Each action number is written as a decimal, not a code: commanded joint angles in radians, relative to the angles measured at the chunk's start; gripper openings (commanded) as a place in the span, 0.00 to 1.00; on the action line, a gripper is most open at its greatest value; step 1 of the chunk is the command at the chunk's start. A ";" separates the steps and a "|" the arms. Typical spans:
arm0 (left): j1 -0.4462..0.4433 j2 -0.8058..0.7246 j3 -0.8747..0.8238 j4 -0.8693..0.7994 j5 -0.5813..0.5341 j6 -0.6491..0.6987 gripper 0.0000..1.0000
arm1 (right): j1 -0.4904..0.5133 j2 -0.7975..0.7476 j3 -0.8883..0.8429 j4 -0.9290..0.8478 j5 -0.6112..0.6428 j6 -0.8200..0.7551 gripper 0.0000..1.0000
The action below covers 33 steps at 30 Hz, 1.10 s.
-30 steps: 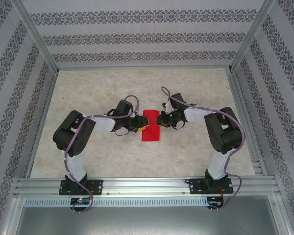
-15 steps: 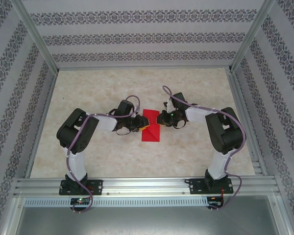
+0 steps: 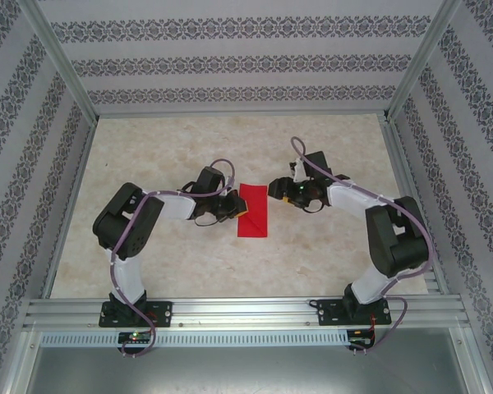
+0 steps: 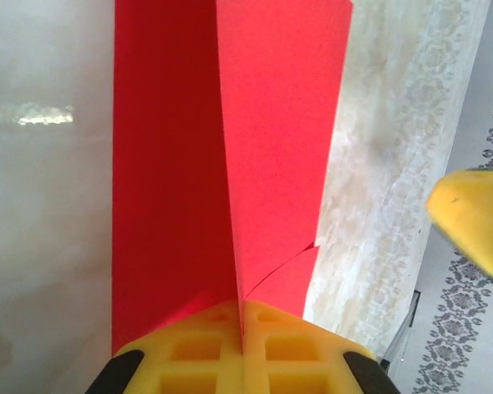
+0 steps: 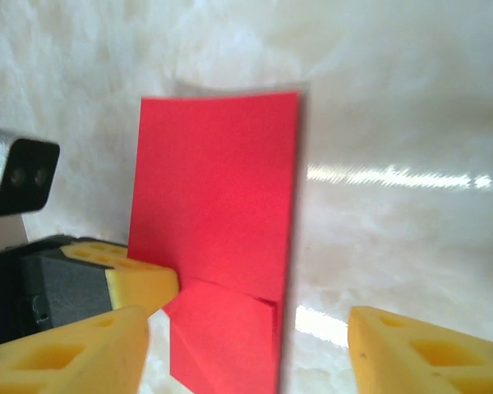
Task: Fold a paper plane with a square sheet of paper (pick it up from the middle)
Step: Turn over the paper at the center of the table.
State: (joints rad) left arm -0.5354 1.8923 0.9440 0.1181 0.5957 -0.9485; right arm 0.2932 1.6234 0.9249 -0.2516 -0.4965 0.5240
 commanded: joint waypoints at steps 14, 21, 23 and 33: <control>-0.023 -0.311 0.438 -0.953 -0.660 0.559 0.00 | -0.166 -0.317 -0.153 0.131 0.283 0.027 0.85; -0.104 -0.153 0.598 -1.137 -1.131 0.590 0.00 | -0.200 -0.367 -0.189 0.154 0.276 0.038 0.95; -0.124 -0.087 0.636 -1.171 -1.220 0.586 0.00 | -0.201 -0.385 -0.205 0.162 0.301 0.032 0.98; -0.214 0.224 0.844 -1.325 -1.474 0.558 0.00 | -0.207 -0.447 -0.218 0.125 0.409 0.006 0.98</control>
State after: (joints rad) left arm -0.7048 2.0529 1.7042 -1.0866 -0.7353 -0.3927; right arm 0.0956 1.2007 0.7071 -0.1215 -0.1604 0.5518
